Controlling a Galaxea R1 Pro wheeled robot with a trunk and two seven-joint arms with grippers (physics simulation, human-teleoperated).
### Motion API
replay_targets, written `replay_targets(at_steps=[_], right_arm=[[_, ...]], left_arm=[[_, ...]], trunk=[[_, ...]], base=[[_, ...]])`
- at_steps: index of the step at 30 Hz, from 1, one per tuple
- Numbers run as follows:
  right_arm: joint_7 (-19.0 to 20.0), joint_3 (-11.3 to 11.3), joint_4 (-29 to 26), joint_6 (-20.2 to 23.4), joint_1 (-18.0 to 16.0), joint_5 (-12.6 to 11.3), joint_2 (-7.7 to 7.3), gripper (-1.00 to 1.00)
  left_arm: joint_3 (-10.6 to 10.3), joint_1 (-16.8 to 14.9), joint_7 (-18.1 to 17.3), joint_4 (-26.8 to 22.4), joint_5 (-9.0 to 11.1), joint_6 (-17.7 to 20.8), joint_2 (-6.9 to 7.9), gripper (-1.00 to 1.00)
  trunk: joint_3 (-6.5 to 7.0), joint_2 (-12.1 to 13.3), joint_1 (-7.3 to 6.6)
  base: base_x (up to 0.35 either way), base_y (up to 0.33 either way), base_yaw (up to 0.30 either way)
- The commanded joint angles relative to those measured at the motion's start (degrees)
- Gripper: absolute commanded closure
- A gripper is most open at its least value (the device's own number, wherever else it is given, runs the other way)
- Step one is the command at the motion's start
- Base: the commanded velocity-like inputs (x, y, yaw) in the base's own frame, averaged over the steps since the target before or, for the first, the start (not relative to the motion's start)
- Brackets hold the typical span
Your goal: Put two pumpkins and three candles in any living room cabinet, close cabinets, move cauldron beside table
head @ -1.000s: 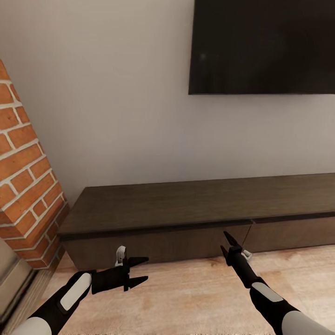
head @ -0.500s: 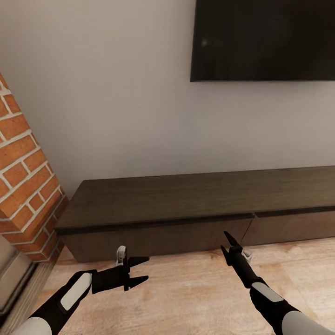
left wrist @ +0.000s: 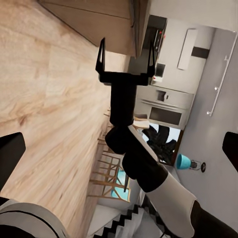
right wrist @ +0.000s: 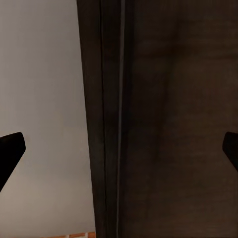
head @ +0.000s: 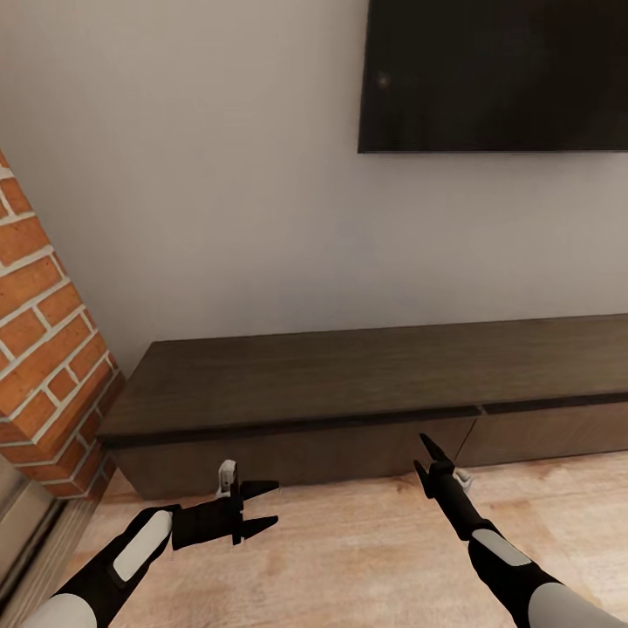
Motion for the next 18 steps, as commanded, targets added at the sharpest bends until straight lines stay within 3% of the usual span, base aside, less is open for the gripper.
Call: replay_targets(at_steps=[1, 11, 18], right_arm=[[0.21, 0.29, 0.03, 0.44, -0.05, -0.61, -0.03, -1.00], [0.20, 0.29, 0.12, 0.44, -0.05, -0.62, -0.03, -1.00], [0.20, 0.29, 0.33, 0.42, -0.05, -0.68, -0.03, -1.00]], left_arm=[[-0.20, -0.05, -0.20, 0.03, 0.15, 0.16, 0.05, -1.00], [-0.34, -0.05, -0.20, 0.09, 0.15, 0.15, 0.06, -1.00], [-0.37, -0.05, -0.20, 0.02, 0.15, 0.15, 0.06, -1.00]], trunk=[[-0.05, -0.02, -0.01], [-0.05, -0.02, -0.01], [-0.05, -0.02, -0.01]], base=[[0.032, 0.000, 0.000], [0.122, -0.004, 0.000], [0.028, -0.007, 0.000]])
